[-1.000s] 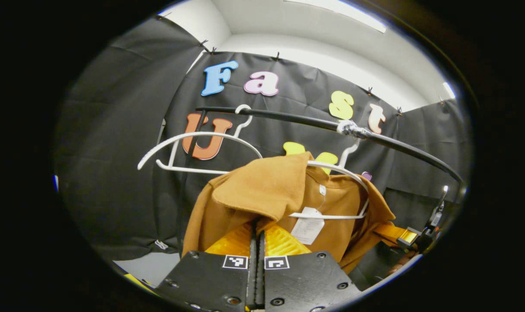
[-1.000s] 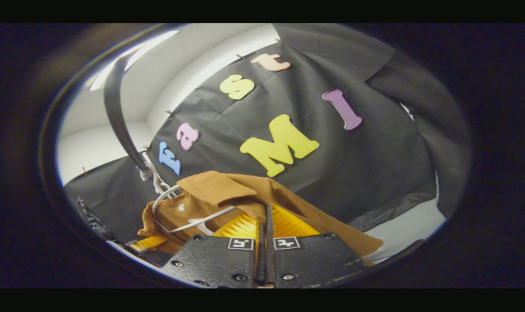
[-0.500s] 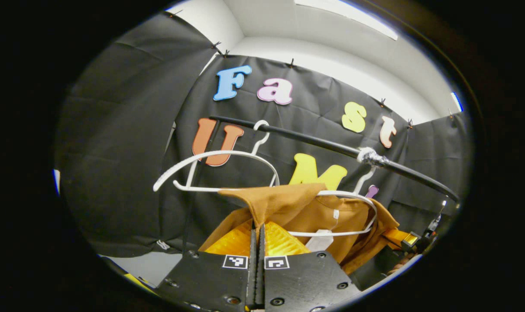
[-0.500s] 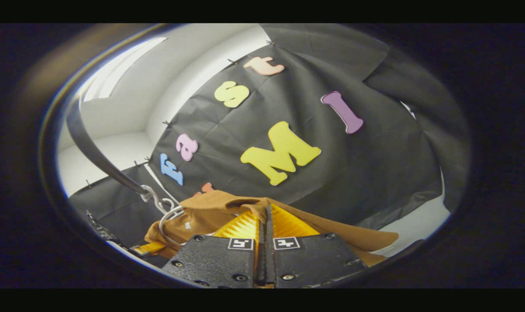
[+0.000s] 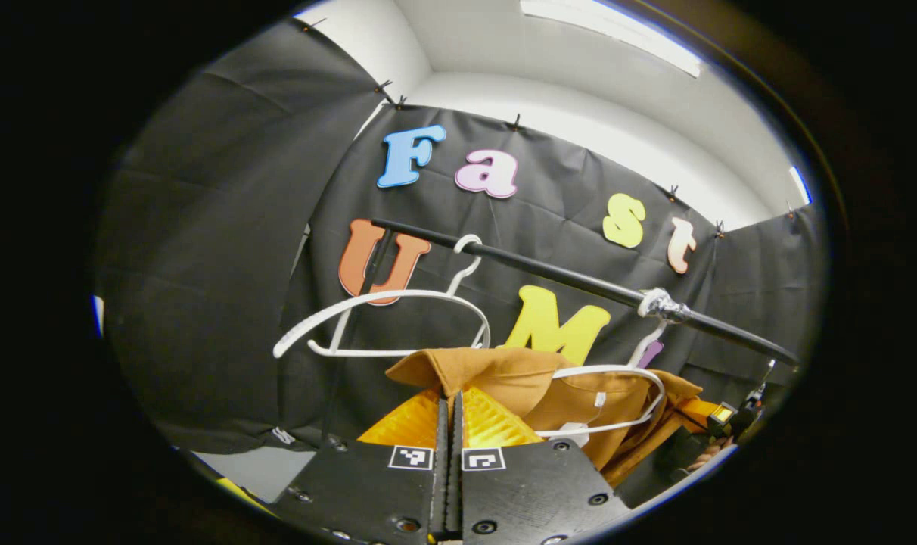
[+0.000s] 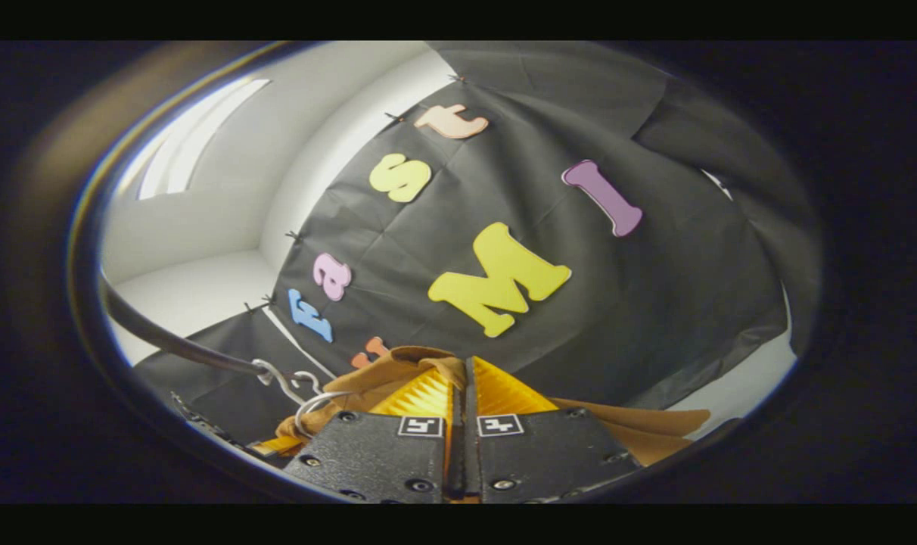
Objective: Grasp the clothes on the hanger with both hands and then place them into the laundry hamper below.
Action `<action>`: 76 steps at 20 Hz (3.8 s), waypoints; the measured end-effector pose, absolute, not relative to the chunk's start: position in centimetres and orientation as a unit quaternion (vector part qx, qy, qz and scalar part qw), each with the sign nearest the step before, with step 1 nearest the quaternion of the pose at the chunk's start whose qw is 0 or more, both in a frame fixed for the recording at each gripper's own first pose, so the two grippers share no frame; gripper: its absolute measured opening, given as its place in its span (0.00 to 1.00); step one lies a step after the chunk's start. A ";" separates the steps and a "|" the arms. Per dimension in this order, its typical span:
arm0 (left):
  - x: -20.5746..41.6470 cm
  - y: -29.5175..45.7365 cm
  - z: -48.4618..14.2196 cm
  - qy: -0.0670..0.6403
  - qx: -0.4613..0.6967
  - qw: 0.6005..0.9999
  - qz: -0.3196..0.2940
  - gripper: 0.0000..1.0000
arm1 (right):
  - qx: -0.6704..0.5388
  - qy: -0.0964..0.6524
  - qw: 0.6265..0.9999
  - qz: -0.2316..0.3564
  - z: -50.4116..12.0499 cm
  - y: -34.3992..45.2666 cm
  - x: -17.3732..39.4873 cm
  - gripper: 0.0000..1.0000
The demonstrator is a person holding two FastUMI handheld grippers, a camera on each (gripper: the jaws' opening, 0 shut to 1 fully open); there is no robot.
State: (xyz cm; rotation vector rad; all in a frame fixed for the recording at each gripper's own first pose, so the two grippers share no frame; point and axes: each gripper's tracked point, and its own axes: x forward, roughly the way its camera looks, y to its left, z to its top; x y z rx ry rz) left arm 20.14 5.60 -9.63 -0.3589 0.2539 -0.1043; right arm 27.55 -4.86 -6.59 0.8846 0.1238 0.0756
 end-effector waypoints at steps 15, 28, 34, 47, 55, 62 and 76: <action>23.6 8.7 -6.4 0.110 -0.171 0.978 -0.046 0.00 | 0.421 0.079 0.901 0.065 -5.8 -4.3 32.7 0.02; 25.9 10.0 -11.3 0.166 -0.149 0.972 -0.070 0.01 | 0.408 0.156 0.896 0.083 -11.6 -3.4 36.7 0.02; 24.9 9.8 -13.9 0.184 -0.191 0.960 -0.090 0.01 | 0.452 0.167 0.871 0.092 -13.6 -3.8 36.9 0.03; 21.4 9.2 -18.3 0.233 -0.213 0.943 -0.103 0.01 | 0.478 0.200 0.851 0.081 -17.6 -3.1 33.9 0.02; 16.7 8.5 -17.6 0.242 -0.204 0.941 -0.122 0.01 | 0.457 0.205 0.861 0.091 -17.5 -0.9 29.2 0.04; 12.7 6.0 -14.3 0.217 -0.185 0.947 -0.150 0.00 | 0.391 0.206 0.886 0.141 -15.1 4.4 23.4 0.02; 7.9 -3.8 -8.8 0.179 -0.160 0.934 -0.265 0.00 | 0.328 0.183 0.892 0.252 -9.7 14.7 15.3 0.04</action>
